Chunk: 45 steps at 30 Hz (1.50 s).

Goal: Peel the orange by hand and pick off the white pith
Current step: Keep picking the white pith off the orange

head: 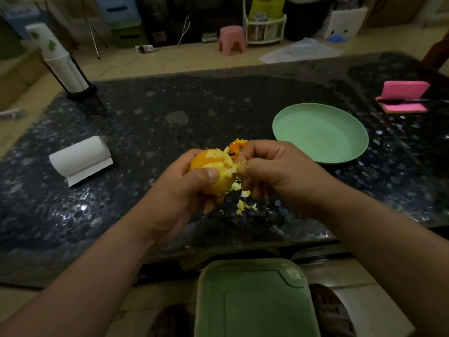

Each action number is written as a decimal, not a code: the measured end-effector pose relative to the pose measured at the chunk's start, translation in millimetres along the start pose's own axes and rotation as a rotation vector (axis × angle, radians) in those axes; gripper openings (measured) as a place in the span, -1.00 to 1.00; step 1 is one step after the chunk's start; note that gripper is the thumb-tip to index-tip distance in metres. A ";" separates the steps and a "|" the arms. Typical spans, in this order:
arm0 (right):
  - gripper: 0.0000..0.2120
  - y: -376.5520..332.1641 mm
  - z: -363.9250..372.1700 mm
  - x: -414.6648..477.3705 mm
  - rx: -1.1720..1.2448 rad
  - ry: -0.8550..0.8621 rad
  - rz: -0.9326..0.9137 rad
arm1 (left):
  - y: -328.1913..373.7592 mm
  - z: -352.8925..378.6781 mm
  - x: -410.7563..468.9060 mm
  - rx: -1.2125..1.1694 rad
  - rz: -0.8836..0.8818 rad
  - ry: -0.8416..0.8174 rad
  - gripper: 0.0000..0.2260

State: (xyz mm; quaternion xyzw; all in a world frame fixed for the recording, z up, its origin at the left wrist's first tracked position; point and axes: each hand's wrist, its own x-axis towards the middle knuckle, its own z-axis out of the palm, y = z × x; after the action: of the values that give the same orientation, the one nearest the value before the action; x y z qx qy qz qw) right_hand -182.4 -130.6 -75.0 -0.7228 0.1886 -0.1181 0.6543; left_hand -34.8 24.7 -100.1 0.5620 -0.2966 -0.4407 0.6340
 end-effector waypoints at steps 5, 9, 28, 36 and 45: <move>-0.83 3.3 0.3 1.9 0.085 -0.027 -0.003 | -0.6 1.2 -0.6 -0.097 -0.006 -0.021 -0.46; -0.78 4.7 -3.7 2.4 0.125 -0.006 0.015 | 1.8 -2.9 -1.4 -0.236 -0.011 -0.021 -0.51; -0.92 6.9 9.2 -1.0 -0.543 0.127 -0.086 | 5.9 -0.5 -11.0 0.546 0.147 0.126 -0.55; -0.92 13.9 10.7 -1.2 -0.644 0.152 -0.168 | 6.0 10.9 -14.3 0.597 0.194 0.113 -0.56; -0.90 7.6 6.3 -9.1 -0.833 0.101 -0.247 | 4.0 5.5 -10.3 0.544 0.137 0.079 -0.58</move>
State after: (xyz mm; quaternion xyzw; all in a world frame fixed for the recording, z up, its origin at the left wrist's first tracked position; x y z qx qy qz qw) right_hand -188.9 -121.6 -82.6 -0.9354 0.1639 -0.1444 0.2780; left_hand -43.1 31.3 -93.9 0.7070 -0.4164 -0.2785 0.4992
